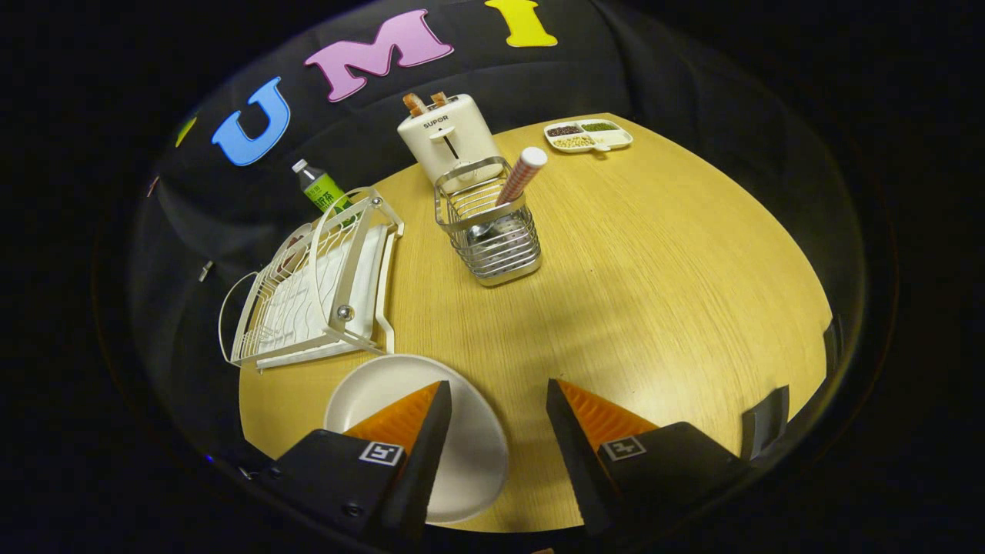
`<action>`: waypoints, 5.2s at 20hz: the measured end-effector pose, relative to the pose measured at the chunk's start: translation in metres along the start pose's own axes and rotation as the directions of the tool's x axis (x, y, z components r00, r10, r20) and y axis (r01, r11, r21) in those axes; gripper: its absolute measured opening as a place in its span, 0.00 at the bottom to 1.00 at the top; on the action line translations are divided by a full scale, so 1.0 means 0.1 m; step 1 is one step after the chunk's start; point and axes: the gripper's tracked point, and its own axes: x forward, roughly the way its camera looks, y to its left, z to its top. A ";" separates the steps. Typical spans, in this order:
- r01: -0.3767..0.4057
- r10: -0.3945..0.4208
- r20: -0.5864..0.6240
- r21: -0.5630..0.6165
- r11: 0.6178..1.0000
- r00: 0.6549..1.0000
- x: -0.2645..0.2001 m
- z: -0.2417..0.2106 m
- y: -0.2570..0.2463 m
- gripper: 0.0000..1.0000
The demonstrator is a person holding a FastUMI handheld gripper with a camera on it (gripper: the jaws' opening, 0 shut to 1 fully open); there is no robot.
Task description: Take the plate from the dish rack, then take the spoon from the basket and place it into the plate.
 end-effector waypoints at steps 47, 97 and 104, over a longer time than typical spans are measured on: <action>-0.046 0.068 0.025 -0.509 0.860 0.997 0.07 1.42 0.04 0.12; -0.219 0.108 -0.217 -0.587 0.780 0.970 -0.47 -0.98 0.73 0.15; -0.182 0.078 -0.195 -0.598 0.780 0.978 -0.41 -0.93 0.69 0.19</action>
